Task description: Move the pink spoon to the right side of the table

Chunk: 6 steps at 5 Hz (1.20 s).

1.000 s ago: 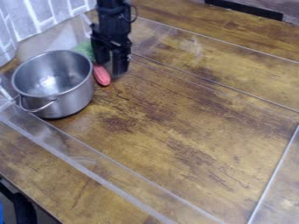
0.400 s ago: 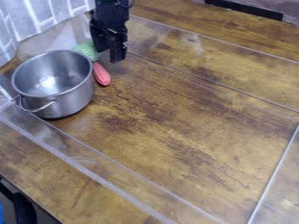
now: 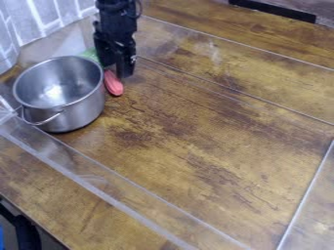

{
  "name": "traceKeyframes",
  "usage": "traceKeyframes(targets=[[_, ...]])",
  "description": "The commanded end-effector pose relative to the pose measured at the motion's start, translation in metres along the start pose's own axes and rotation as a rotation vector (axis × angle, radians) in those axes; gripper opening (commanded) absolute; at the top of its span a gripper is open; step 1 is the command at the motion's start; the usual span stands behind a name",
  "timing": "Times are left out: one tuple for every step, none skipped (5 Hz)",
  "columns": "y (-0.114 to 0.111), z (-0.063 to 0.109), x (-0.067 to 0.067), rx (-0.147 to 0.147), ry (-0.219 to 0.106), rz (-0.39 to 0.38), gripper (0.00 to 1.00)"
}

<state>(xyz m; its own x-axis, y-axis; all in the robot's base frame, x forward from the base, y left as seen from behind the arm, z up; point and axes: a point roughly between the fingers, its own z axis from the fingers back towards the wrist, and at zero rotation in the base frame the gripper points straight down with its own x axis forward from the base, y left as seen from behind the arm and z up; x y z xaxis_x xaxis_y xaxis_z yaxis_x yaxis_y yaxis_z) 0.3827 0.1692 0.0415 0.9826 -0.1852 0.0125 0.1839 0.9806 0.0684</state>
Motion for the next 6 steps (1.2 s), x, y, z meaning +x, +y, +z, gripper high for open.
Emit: traceKeyframes(targets=[[0.022,0.014,-0.011,0.036,-0.043,0.026,0.00],[0.029,0.008,-0.019,0.037,-0.041,0.022,0.00],[0.038,0.019,-0.016,0.040,-0.037,0.033,0.00],[0.043,0.030,-0.013,0.043,-0.032,0.043,0.00],[0.037,0.025,-0.016,0.041,-0.026,0.061,0.00],[0.025,0.021,-0.013,0.030,-0.017,0.081,0.00]])
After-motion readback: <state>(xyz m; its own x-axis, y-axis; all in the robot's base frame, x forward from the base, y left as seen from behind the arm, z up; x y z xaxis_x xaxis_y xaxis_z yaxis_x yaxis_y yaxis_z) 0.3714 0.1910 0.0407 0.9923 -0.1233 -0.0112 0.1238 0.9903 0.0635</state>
